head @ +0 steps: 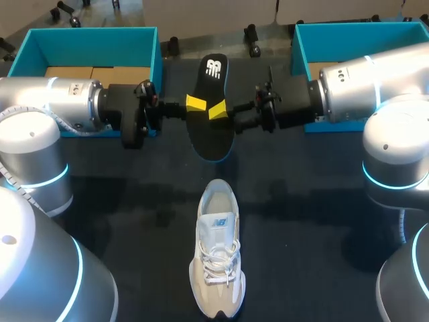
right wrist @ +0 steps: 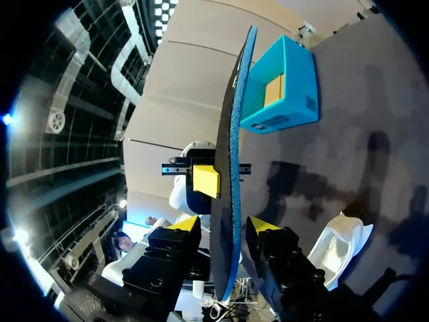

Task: Take the shoe out of the shoebox, open the shoe tongue, remove and reinsert the insole, then place the shoe into the shoebox

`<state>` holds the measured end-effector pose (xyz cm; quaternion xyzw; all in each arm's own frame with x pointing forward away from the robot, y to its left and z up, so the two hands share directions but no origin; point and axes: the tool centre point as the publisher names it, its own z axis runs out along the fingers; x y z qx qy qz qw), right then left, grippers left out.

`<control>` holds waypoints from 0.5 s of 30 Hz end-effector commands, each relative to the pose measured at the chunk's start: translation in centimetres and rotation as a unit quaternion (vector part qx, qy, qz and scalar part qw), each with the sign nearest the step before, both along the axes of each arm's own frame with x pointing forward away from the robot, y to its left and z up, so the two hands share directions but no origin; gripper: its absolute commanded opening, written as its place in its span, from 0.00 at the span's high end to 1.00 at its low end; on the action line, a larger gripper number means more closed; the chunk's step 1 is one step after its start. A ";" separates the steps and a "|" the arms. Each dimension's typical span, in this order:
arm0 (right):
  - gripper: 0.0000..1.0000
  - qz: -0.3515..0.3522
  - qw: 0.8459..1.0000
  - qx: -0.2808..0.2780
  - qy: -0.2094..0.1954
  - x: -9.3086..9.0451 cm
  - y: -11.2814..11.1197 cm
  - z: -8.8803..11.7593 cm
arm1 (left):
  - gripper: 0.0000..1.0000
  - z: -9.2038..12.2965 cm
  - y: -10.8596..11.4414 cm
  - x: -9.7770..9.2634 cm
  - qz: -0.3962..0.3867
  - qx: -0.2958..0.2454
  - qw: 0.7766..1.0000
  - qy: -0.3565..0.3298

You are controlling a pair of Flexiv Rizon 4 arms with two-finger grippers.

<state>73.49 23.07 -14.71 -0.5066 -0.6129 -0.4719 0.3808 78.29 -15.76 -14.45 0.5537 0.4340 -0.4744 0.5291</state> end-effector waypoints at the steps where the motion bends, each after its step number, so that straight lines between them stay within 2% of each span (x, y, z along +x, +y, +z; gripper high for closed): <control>1: 0.60 0.000 1.000 0.000 0.000 0.2 0.5 -0.2 | 1.00 -0.1 -0.1 0.1 0.000 -0.001 1.000 -0.001; 15: 0.68 -0.011 1.000 0.004 -0.005 0.0 0.4 -0.3 | 1.00 -0.1 -0.1 0.1 0.000 -0.001 1.000 -0.001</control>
